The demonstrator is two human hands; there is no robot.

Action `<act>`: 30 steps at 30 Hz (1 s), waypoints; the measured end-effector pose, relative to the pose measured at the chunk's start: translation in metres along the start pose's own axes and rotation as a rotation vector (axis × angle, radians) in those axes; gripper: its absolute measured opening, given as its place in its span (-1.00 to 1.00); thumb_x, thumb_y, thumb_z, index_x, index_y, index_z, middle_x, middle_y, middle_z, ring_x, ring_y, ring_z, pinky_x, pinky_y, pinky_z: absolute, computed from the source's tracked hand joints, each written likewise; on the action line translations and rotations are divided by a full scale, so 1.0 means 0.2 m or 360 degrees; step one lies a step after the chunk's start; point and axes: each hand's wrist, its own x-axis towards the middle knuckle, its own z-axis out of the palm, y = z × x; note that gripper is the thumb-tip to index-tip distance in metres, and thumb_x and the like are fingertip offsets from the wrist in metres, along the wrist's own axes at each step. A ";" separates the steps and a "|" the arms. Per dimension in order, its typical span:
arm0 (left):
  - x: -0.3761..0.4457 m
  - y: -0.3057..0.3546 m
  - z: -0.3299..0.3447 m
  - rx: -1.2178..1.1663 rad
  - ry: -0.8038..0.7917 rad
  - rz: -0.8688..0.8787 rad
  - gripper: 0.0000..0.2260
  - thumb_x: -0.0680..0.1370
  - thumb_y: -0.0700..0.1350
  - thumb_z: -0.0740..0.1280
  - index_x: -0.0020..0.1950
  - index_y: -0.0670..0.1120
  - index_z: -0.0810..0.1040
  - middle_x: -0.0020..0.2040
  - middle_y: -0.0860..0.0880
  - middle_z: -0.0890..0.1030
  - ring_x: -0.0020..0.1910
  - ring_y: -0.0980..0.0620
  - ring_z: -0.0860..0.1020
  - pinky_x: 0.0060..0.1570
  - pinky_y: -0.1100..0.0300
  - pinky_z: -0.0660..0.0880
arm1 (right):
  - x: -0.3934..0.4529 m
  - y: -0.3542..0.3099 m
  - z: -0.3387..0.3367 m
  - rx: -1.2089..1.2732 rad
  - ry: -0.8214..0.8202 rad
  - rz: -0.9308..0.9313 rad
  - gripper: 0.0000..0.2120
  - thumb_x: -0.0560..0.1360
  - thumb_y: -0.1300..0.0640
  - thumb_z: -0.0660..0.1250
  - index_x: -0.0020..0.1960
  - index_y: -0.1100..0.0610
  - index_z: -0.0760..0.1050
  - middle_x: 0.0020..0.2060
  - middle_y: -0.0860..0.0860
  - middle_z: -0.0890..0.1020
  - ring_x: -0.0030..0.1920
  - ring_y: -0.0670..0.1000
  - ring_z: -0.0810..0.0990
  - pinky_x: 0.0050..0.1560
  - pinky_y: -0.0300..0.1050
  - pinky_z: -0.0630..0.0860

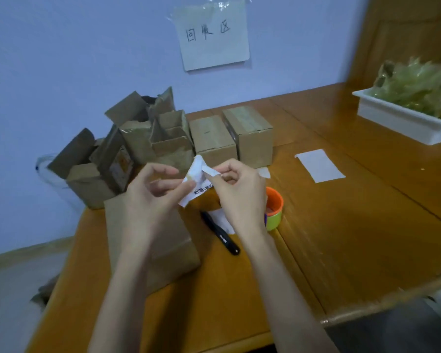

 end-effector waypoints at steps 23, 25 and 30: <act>-0.02 -0.06 -0.26 -0.0325 0.0113 -0.0159 -0.61 0.46 -0.29 0.44 0.16 -0.05 0.35 -0.22 0.05 0.67 -0.27 0.20 0.64 -0.31 0.39 0.47 | -0.12 -0.06 0.30 0.0548 -0.0235 0.0302 -0.67 0.50 0.00 0.39 -0.30 0.21 0.46 -0.27 0.12 0.69 -0.17 0.14 0.67 -0.14 0.15 0.57; -0.02 -0.09 -0.30 -0.0347 0.0036 -0.0158 -0.63 0.53 -0.30 0.36 0.24 0.02 0.39 -0.24 0.07 0.68 -0.22 0.17 0.65 -0.31 0.40 0.47 | -0.10 -0.05 0.29 0.0495 -0.0223 0.0319 -0.60 0.57 -0.01 0.29 -0.19 0.33 0.52 -0.21 0.14 0.69 -0.06 0.17 0.65 -0.03 0.20 0.57; -0.02 -0.10 -0.36 -0.0406 -0.0184 -0.0200 -0.77 0.59 -0.25 0.20 0.12 -0.04 0.58 -0.01 -0.04 0.71 -0.01 0.06 0.66 -0.17 0.29 0.56 | -0.08 -0.04 0.26 0.0343 -0.0229 0.0079 -0.64 0.59 -0.03 0.26 -0.15 0.26 0.59 -0.25 0.06 0.69 -0.11 0.10 0.65 -0.26 -0.05 0.44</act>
